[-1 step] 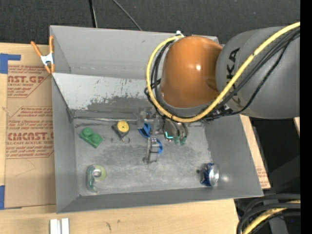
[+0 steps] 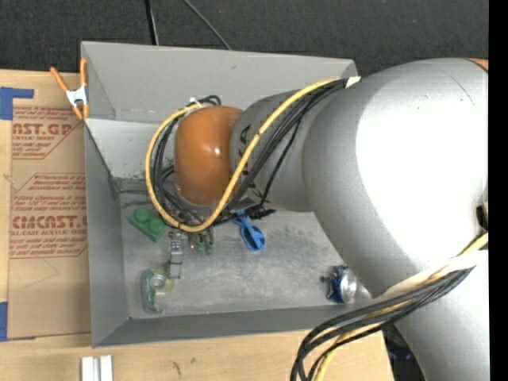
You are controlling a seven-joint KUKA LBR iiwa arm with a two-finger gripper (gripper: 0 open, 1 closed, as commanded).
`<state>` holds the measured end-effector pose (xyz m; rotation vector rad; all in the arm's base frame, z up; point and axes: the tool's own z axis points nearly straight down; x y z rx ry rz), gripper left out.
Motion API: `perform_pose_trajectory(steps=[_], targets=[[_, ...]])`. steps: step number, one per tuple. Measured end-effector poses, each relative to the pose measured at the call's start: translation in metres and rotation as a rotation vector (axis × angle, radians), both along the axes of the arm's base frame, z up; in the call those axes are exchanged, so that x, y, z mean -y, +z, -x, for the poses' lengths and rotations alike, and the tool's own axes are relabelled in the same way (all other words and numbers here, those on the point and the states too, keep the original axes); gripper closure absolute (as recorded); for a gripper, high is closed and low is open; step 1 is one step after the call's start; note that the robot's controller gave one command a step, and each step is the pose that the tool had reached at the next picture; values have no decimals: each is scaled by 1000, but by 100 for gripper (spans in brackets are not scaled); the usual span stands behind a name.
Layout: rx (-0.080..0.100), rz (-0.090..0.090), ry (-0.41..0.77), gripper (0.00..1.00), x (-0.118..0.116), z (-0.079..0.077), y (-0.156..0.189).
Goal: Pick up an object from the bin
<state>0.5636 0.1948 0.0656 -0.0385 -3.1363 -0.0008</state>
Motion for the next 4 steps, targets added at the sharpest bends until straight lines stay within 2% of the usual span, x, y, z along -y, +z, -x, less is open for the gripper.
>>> perform_pose_trajectory(steps=[1, 2, 3, 4], targets=[[9, -4, -58, 0, -45, 0, 36], [7, 0, -189, 0, -39, -20, 34], [3, 3, -383, 0, -53, -3, 3], [5, 1, -383, 0, -53, -3, 2]])
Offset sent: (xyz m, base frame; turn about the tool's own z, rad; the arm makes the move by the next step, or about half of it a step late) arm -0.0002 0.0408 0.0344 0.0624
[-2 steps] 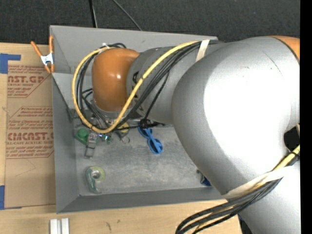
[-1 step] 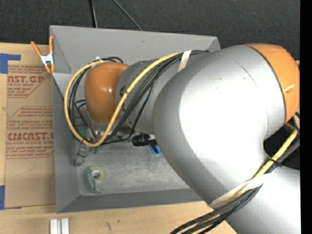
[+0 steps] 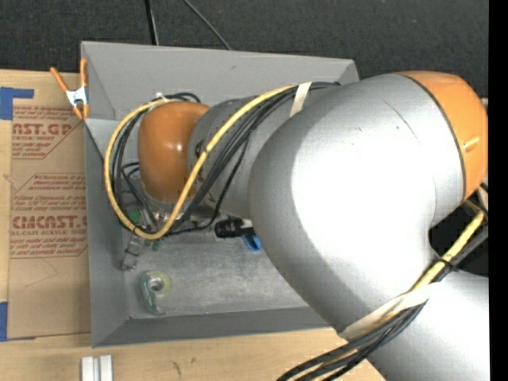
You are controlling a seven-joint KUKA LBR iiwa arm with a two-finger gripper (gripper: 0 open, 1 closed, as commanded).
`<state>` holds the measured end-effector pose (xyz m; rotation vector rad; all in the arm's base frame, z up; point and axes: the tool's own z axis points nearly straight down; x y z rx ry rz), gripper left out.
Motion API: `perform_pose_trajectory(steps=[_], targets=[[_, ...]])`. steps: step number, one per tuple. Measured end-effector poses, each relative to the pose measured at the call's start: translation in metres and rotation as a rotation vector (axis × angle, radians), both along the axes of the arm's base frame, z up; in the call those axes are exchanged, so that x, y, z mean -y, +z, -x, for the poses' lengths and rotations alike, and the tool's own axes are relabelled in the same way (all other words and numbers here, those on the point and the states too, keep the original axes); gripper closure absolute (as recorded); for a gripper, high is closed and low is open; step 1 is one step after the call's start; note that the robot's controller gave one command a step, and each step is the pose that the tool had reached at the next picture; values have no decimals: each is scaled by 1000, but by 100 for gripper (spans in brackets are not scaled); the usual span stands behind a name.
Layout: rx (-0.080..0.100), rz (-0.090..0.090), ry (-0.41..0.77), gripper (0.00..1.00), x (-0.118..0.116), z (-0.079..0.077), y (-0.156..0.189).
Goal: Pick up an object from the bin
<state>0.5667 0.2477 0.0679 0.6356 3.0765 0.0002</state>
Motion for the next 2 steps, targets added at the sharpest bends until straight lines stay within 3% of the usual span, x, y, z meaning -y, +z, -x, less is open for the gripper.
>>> perform_pose_trajectory(steps=[1, 2], targets=[[0, 0, 0, 100, 0, 0, 0], [1, 0, 1, 100, 0, 0, 4]])
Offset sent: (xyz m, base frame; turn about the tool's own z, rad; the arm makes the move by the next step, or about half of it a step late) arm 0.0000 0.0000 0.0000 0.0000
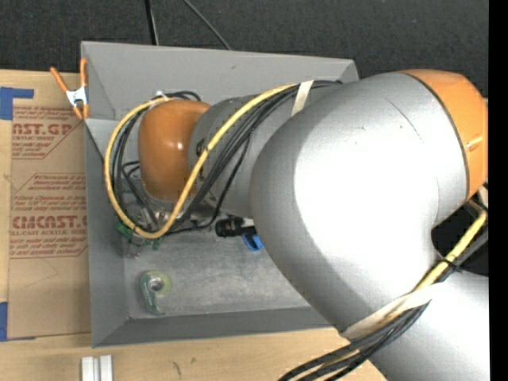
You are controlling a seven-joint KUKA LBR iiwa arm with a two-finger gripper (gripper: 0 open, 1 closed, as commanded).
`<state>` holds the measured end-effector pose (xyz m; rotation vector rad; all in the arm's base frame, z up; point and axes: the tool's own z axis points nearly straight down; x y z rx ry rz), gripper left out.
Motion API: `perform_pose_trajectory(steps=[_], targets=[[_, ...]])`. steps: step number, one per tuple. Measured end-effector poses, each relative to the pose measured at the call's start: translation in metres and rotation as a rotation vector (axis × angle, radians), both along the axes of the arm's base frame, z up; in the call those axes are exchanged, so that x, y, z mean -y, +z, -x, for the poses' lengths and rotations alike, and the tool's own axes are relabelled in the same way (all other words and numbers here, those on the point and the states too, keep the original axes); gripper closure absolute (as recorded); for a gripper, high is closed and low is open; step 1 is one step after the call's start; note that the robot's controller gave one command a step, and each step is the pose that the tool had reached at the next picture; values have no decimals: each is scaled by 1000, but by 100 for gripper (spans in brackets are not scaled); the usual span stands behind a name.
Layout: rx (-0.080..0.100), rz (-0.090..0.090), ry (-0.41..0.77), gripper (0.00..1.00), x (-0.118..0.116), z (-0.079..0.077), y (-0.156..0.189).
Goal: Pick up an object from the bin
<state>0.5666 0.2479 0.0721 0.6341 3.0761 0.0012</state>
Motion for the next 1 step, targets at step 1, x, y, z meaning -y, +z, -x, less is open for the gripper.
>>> perform_pose_trajectory(steps=[1], targets=[[5, -2, 1, 100, -1, -1, 67]])
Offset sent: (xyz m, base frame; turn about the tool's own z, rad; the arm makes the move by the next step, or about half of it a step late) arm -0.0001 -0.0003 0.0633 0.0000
